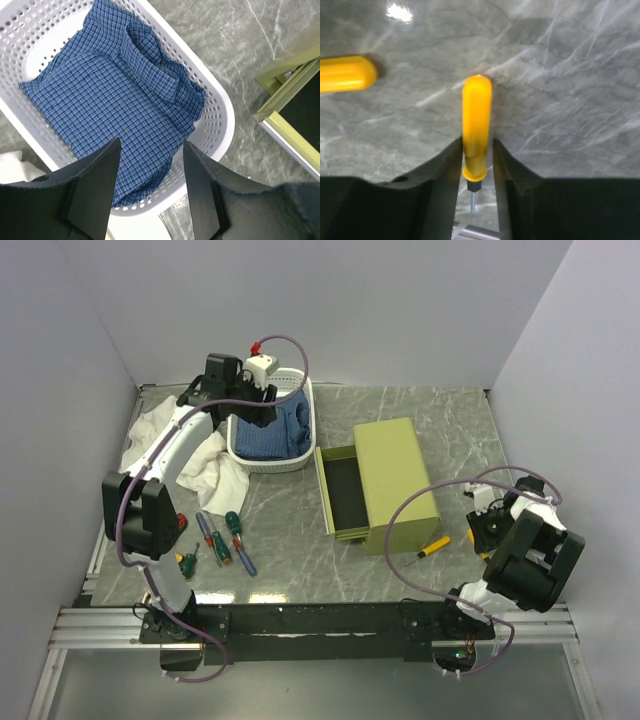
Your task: Sort the tools into containers
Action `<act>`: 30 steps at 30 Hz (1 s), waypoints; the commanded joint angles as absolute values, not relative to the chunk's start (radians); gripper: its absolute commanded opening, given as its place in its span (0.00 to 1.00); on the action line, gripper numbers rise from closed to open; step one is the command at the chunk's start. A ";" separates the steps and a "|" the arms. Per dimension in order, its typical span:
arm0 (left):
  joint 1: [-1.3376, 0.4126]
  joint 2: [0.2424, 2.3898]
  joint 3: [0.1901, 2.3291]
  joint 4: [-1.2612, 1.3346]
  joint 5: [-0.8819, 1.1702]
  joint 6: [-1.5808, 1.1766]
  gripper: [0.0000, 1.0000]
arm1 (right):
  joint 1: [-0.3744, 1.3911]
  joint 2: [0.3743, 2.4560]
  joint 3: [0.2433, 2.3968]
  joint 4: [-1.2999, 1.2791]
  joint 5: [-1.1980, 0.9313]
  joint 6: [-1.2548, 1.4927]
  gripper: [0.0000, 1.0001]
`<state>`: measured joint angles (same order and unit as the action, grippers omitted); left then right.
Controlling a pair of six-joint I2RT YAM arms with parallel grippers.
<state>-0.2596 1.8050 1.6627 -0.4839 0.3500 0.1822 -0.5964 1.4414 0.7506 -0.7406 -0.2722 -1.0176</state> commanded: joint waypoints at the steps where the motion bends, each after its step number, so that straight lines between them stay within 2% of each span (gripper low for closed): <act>1: -0.233 1.709 1.628 -0.450 0.373 0.172 0.58 | -0.603 1.506 0.765 -0.661 -0.216 -0.950 0.28; 2: -0.226 1.688 1.621 -0.445 0.382 0.155 0.58 | -0.603 1.499 0.773 -0.664 -0.221 -0.940 0.19; 4: -0.193 1.654 1.597 -0.423 0.411 0.120 0.58 | -0.604 1.435 0.808 -0.690 -0.244 -0.921 0.12; 5: -0.180 1.643 1.591 -0.393 0.445 0.070 0.58 | -0.603 1.407 0.827 -0.707 -0.255 -0.911 0.06; 8: -0.138 1.600 1.575 -0.362 0.456 -0.035 0.59 | -0.597 1.298 0.961 -0.800 -0.306 -0.844 0.00; 11: -0.127 1.514 1.533 -0.345 0.456 -0.066 0.60 | -0.531 1.214 1.145 -0.896 -0.359 -0.750 0.00; 15: -0.127 1.349 1.389 -0.258 0.457 -0.101 0.63 | -0.341 1.158 1.406 -0.948 -0.379 -0.591 0.00; 19: -0.060 1.173 1.203 -0.215 0.451 -0.256 0.67 | -0.117 1.166 1.563 -0.925 -0.419 -0.242 0.00; 22: -0.003 1.079 1.123 -0.241 0.462 -0.302 0.69 | -0.013 1.146 1.517 -0.832 -0.418 0.112 0.00; 24: 0.026 1.040 1.082 -0.244 0.445 -0.288 0.70 | 0.142 1.146 1.450 -0.784 -0.410 0.249 0.00; 27: 0.075 0.991 1.039 -0.226 0.446 -0.334 0.71 | 0.302 1.124 1.369 -0.691 -0.372 0.275 0.00; 30: 0.144 0.979 1.016 -0.215 0.480 -0.420 0.70 | 0.331 1.170 1.379 -0.724 -0.391 0.317 0.00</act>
<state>0.0696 1.0019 1.0412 -0.2653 0.4488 -0.3042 0.2905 1.1404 1.3769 -0.7647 -0.3954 0.1360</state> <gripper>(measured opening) 0.706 0.252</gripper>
